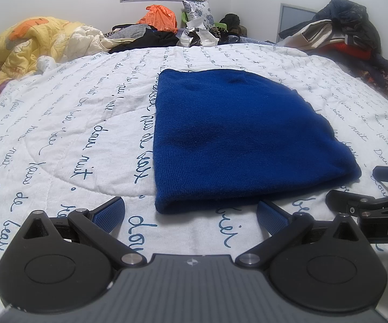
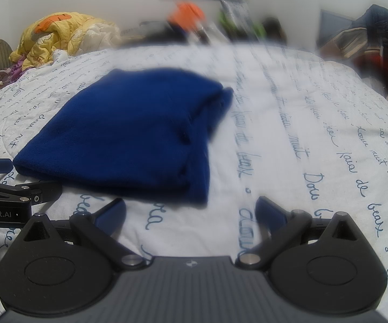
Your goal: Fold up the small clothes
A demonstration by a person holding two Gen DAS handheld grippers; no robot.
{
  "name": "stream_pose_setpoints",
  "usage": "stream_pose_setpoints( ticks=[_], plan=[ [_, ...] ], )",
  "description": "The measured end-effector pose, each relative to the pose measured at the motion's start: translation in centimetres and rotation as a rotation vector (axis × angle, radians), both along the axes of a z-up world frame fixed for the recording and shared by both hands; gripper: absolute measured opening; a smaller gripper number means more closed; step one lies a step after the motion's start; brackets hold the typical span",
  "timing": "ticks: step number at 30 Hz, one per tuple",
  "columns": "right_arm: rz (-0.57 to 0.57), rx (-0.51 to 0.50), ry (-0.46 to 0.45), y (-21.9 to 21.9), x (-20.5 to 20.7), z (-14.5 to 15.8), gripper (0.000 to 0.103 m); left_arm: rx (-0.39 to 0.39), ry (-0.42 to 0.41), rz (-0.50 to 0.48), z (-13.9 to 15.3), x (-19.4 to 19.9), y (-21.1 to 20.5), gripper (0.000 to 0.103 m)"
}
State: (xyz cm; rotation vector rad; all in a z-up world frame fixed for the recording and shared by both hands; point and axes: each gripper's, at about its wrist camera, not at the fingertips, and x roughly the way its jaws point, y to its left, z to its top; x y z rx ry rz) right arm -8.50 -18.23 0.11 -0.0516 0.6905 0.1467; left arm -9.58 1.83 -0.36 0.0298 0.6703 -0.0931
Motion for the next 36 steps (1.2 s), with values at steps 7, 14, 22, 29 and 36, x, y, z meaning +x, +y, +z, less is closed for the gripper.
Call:
stream_pose_setpoints(
  ticks=[7,14,22,29,36],
  plan=[
    [0.0,0.0,0.0,-0.01,0.0,0.01,0.103,0.0,0.005,0.005,0.18,-0.04,-0.06,0.103],
    [0.0,0.0,0.0,-0.03,0.03,-0.01,0.103,0.003,0.017,0.057,0.33,-0.51,-0.65,0.103],
    [0.0,0.0,0.0,-0.04,0.03,0.01,0.103,-0.007,0.004,0.062,0.28,-0.36,-0.72,0.103],
    [0.0,0.0,0.0,-0.02,0.03,0.0,0.103,-0.002,-0.01,0.05,0.15,-0.53,-0.73,0.103],
    [0.0,0.0,0.0,-0.02,0.04,0.0,0.103,-0.004,-0.009,0.044,0.19,-0.61,-0.64,0.103]
  ],
)
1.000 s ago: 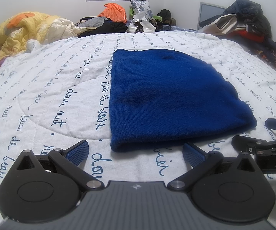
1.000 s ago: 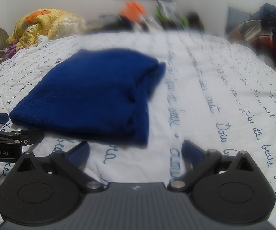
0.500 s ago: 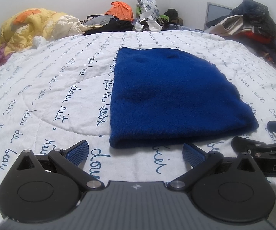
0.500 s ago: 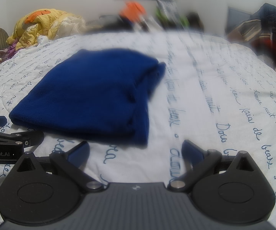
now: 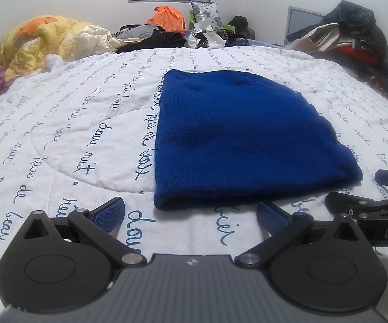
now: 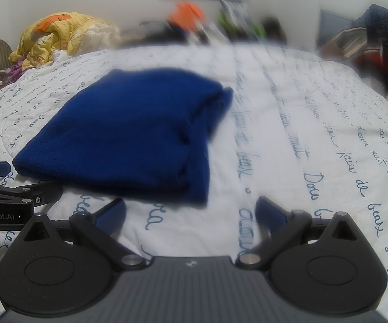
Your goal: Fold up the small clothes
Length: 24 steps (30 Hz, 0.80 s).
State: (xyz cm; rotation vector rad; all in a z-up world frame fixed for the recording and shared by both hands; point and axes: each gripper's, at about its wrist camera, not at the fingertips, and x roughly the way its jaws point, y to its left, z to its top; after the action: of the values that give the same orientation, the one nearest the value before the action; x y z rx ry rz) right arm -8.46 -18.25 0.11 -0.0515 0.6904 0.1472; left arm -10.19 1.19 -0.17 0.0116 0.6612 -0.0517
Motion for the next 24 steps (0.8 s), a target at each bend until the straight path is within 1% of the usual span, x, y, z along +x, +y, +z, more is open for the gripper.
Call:
stream_pose_setpoints(
  ticks=[21,24],
  plan=[
    [0.0,0.0,0.0,0.03,0.0,-0.01,0.103,-0.001,0.0,0.0,-0.03,-0.04,-0.05,0.103],
    [0.0,0.0,0.0,0.02,0.0,-0.01,0.103,0.004,-0.003,0.013,-0.02,-0.18,-0.04,0.103]
  ],
)
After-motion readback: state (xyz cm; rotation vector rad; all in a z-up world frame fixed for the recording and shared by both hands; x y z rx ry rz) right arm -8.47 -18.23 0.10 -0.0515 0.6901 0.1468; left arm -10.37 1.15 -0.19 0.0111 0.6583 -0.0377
